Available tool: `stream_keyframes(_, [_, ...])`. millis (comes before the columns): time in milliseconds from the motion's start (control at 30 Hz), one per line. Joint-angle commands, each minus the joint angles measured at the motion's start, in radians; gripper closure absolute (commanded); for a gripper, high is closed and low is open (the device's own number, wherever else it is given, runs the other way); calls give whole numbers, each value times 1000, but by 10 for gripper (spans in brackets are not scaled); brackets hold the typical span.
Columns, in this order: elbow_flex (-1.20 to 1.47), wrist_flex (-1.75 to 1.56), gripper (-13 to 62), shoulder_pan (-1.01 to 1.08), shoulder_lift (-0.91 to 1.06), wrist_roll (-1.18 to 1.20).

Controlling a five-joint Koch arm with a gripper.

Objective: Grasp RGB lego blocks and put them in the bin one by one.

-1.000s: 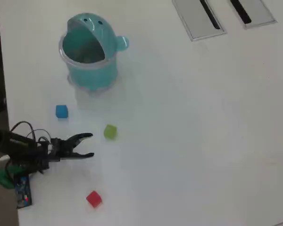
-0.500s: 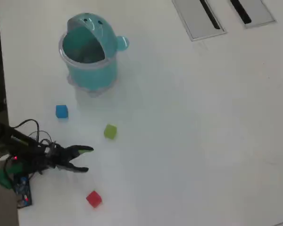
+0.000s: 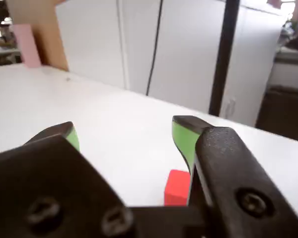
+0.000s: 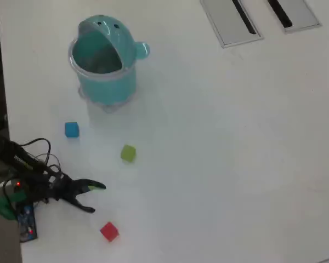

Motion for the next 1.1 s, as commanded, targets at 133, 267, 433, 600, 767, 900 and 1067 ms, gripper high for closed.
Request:
stream_keyframes(133, [72,-44,144,72,69,-127])
stream_keyframes(267, [72,-6,149,114,67,-123])
stream_keyframes(433, [72,75,142,218,64,-135])
stream_keyframes(600, [38,163,172,308,35,-144])
stream_keyframes(767, [-6,204,173,321,11,-118])
stream_keyframes(900, [-64,192,173,328,-41,-118])
stream_keyframes(1067, [-229,84,172,408,-299,-121])
